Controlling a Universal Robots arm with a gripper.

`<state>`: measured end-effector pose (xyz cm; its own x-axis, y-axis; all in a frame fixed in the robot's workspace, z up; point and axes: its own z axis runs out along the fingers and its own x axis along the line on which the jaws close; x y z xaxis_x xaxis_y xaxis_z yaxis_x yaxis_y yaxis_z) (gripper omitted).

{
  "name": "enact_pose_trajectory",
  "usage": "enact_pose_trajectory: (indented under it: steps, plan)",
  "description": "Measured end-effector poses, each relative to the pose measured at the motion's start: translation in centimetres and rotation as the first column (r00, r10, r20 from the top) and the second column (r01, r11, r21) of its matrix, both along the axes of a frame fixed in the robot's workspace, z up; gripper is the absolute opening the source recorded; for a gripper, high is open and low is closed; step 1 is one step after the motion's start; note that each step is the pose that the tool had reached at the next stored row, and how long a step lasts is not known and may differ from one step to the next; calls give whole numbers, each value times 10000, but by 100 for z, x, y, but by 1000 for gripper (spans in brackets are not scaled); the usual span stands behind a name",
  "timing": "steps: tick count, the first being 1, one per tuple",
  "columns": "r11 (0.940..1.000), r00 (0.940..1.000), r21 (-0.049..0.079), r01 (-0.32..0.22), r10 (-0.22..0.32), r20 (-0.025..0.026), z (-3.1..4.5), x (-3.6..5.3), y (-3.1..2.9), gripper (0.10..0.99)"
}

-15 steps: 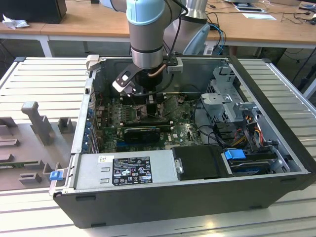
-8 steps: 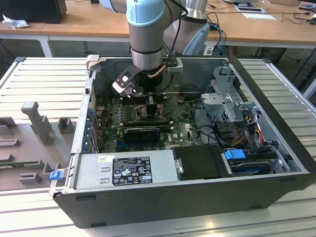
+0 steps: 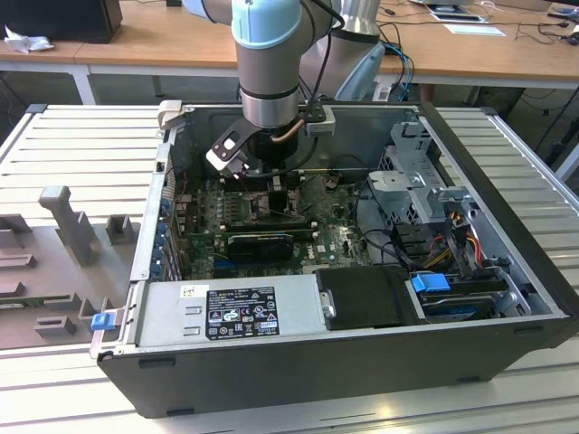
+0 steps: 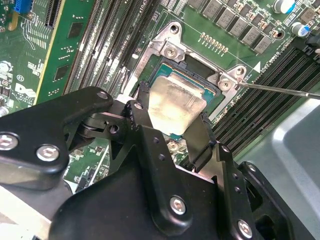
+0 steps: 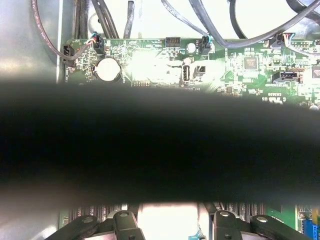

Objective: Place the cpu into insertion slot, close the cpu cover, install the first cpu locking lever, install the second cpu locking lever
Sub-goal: 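Place the cpu into insertion slot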

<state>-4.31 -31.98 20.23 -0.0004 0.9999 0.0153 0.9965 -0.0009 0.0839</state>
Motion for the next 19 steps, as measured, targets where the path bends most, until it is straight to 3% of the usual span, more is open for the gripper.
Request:
enact_pose_trajectory:
  steps: [1,2,7,13,14,16,17,19]
  plan:
    - [10000,10000,1,0,0,0,0,0,0,541]
    - [10000,10000,9,1,-1,1,-1,0,1,604]
    - [10000,10000,12,0,0,-1,11,0,0,604]
    - [10000,10000,-43,-1,1,0,126,0,0,604]
    - [10000,10000,-49,-1,1,0,135,0,0,592]
    - [10000,10000,-59,0,0,0,153,0,0,459]
    - [10000,10000,-62,0,0,0,159,0,0,459]
    - [10000,10000,-70,-1,1,0,171,0,0,341]
